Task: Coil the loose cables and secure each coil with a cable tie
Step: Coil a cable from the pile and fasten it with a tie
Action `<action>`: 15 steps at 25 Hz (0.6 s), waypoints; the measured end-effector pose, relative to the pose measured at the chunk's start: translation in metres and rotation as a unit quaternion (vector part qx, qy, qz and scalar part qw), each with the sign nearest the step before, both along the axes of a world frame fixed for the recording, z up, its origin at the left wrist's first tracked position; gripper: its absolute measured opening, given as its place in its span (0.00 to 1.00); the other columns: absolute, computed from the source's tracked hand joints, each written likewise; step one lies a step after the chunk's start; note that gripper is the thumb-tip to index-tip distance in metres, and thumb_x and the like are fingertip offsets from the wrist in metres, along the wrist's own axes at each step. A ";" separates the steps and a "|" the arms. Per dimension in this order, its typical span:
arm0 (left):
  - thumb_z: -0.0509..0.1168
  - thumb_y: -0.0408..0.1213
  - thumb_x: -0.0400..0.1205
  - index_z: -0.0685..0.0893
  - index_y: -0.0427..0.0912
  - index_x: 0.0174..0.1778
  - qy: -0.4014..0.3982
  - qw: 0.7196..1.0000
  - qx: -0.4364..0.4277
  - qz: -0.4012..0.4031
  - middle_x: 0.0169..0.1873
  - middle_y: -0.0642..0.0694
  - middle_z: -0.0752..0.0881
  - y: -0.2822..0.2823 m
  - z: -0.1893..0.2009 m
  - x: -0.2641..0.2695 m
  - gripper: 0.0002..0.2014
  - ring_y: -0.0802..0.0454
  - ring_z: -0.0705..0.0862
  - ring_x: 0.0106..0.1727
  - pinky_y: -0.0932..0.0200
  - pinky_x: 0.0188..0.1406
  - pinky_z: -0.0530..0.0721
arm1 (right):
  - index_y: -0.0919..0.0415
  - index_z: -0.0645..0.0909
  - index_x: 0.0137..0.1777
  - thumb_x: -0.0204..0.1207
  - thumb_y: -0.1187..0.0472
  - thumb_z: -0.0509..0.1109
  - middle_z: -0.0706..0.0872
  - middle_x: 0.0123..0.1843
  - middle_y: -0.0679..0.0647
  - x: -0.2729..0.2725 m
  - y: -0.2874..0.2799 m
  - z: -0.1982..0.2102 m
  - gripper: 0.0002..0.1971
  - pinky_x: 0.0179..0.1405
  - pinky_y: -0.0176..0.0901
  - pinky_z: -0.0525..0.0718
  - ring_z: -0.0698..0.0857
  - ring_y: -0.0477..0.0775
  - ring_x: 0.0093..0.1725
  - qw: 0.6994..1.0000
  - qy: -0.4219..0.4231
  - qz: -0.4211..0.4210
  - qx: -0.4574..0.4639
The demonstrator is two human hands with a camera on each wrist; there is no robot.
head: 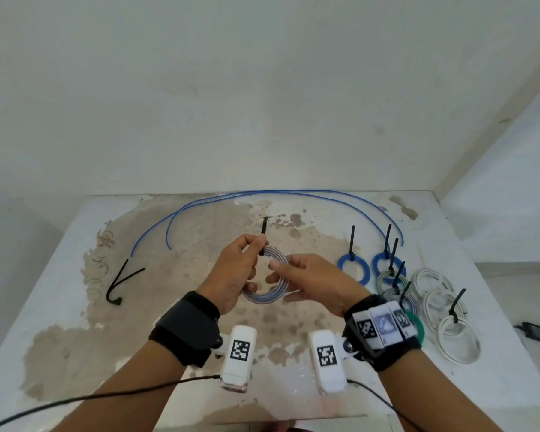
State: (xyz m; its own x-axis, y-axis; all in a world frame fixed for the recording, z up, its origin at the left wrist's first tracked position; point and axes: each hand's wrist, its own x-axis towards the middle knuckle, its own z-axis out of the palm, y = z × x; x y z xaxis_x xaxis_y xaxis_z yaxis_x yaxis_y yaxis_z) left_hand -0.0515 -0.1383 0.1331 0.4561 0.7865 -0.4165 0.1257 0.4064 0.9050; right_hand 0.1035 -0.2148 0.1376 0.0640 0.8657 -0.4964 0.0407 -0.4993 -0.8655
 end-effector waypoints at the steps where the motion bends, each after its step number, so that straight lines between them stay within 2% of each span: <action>1: 0.62 0.49 0.88 0.83 0.45 0.51 -0.007 1.000 -0.012 -0.008 0.26 0.54 0.66 0.002 -0.001 -0.005 0.12 0.57 0.63 0.23 0.60 0.20 0.70 | 0.60 0.86 0.60 0.85 0.54 0.71 0.94 0.52 0.54 -0.008 -0.006 -0.005 0.12 0.56 0.49 0.91 0.92 0.50 0.49 1.000 0.019 -0.016 0.007; 3: 0.62 0.49 0.88 0.82 0.41 0.56 -0.036 0.997 -0.058 -0.030 0.29 0.51 0.75 0.004 -0.001 -0.020 0.14 0.56 0.72 0.26 0.56 0.28 0.81 | 0.63 0.86 0.60 0.86 0.62 0.70 0.94 0.49 0.56 -0.023 -0.013 -0.010 0.08 0.55 0.47 0.92 0.92 0.50 0.47 0.997 0.053 -0.059 0.018; 4: 0.62 0.48 0.88 0.82 0.38 0.58 -0.045 0.995 -0.081 -0.042 0.34 0.48 0.82 0.005 0.000 -0.028 0.16 0.54 0.79 0.31 0.54 0.37 0.86 | 0.63 0.85 0.60 0.86 0.63 0.69 0.94 0.48 0.56 -0.026 -0.014 -0.011 0.08 0.55 0.47 0.92 0.92 0.50 0.46 0.995 0.069 -0.071 0.018; 6: 0.63 0.47 0.88 0.84 0.37 0.62 -0.042 0.991 -0.107 -0.065 0.48 0.43 0.92 0.004 -0.003 -0.052 0.17 0.50 0.90 0.44 0.52 0.54 0.88 | 0.63 0.85 0.61 0.86 0.64 0.68 0.93 0.47 0.56 -0.033 -0.015 -0.011 0.08 0.58 0.49 0.91 0.92 0.52 0.47 0.991 0.101 -0.083 0.013; 7: 0.63 0.45 0.87 0.84 0.37 0.63 -0.042 0.990 -0.113 -0.073 0.52 0.41 0.92 0.001 -0.005 -0.065 0.16 0.49 0.91 0.48 0.52 0.58 0.87 | 0.64 0.85 0.61 0.86 0.64 0.68 0.93 0.47 0.56 -0.038 -0.016 -0.011 0.08 0.60 0.51 0.91 0.91 0.53 0.48 0.990 0.112 -0.085 0.010; 8: 0.64 0.44 0.87 0.85 0.37 0.63 -0.049 0.990 -0.113 -0.076 0.53 0.41 0.92 -0.003 -0.006 -0.076 0.16 0.50 0.91 0.51 0.54 0.59 0.88 | 0.64 0.84 0.61 0.86 0.64 0.68 0.93 0.47 0.56 -0.044 -0.018 -0.011 0.08 0.61 0.51 0.90 0.91 0.54 0.49 0.989 0.117 -0.087 0.009; 11: 0.67 0.42 0.84 0.86 0.37 0.62 -0.062 0.992 -0.092 -0.062 0.51 0.43 0.93 -0.013 -0.008 -0.095 0.15 0.52 0.92 0.51 0.59 0.51 0.89 | 0.64 0.85 0.61 0.86 0.65 0.68 0.92 0.47 0.57 -0.060 -0.024 -0.011 0.08 0.61 0.51 0.90 0.91 0.54 0.48 0.986 0.137 -0.093 0.010; 15: 0.69 0.41 0.84 0.87 0.37 0.58 -0.069 0.994 -0.061 -0.056 0.46 0.45 0.93 -0.019 -0.008 -0.104 0.13 0.52 0.92 0.48 0.61 0.47 0.89 | 0.63 0.84 0.63 0.86 0.63 0.67 0.92 0.47 0.55 -0.072 -0.033 -0.009 0.10 0.52 0.43 0.92 0.91 0.50 0.45 0.980 0.164 -0.113 0.025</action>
